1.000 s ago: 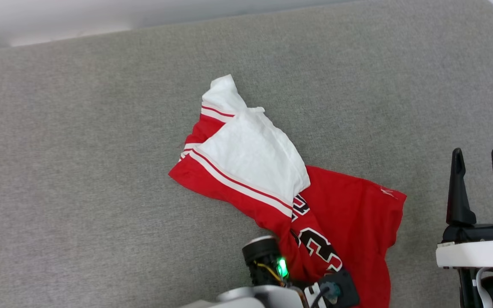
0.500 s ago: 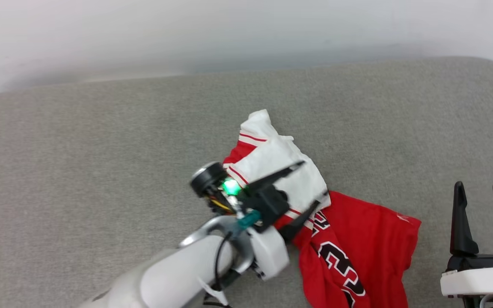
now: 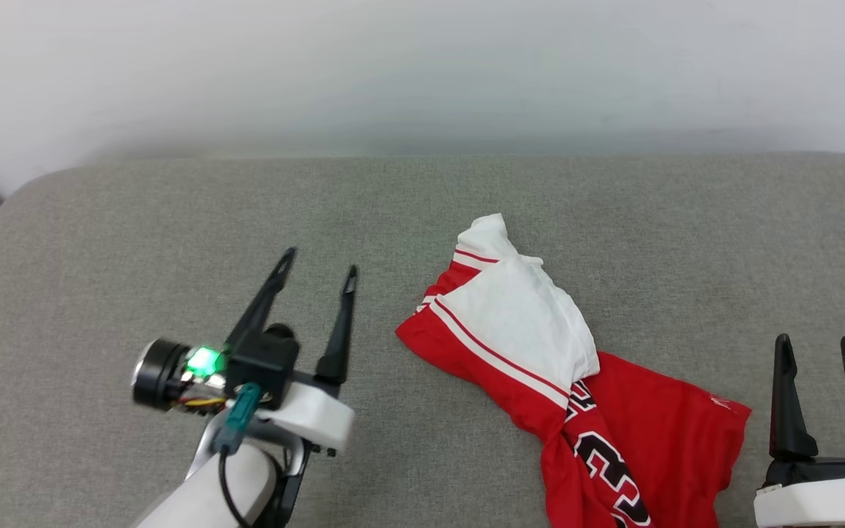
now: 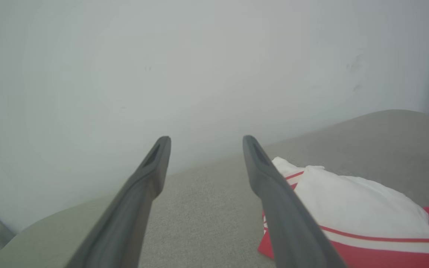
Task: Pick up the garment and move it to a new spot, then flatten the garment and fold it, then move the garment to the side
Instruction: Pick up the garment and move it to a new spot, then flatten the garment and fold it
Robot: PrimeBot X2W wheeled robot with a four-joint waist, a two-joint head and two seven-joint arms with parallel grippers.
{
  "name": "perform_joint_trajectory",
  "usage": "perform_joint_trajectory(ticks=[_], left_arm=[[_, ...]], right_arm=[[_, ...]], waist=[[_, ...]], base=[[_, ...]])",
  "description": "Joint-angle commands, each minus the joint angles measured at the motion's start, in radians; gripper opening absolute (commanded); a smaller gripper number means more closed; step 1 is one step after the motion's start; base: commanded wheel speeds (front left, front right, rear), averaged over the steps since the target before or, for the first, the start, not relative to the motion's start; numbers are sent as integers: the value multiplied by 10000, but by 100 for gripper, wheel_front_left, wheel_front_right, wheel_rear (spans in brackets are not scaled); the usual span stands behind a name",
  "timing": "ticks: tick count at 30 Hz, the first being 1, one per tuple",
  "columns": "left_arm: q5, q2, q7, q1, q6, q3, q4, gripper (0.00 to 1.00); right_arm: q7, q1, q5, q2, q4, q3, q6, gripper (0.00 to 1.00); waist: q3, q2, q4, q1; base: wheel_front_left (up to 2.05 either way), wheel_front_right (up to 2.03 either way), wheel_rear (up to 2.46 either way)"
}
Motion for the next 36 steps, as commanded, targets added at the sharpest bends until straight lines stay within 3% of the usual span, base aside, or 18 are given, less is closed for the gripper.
perform_joint_trajectory(ticks=[1, 5, 6, 13, 25, 36], left_arm=[[67, 13, -21, 207, 52, 167, -54, 100], [503, -194, -23, 1296, 210, 1241, -395, 100], [821, -402, -24, 1993, 41, 1908, -431, 100], [1552, -1057, -25, 3245, -495, 3150, -393, 100], [2520, -2154, -26, 4087, -1619, 4558, -399, 100], [3106, -2739, -26, 4321, -2281, 5359, -317, 100]], right_arm=[[-24, 118, -57, 19, -18, 17, -3, 100], [-24, 162, -102, 19, 39, 89, -3, 100], [-24, 248, -107, 18, 74, 173, -3, 100], [-24, 459, -97, 19, 159, 477, -3, 100], [-24, 781, -12, 20, 301, 841, -3, 100], [-24, 877, -11, 20, 322, 859, -3, 100]], waist=[[-37, 0, 35, 1], [-130, 0, 75, 1], [-215, 0, 67, 1], [-399, 0, 6, 1], [-448, 0, 29, 1], [-458, 0, 30, 1]], base=[[0, 0, 0], [0, 0, 0], [0, 0, 0], [0, 0, 0], [0, 0, 0], [0, 0, 0]])
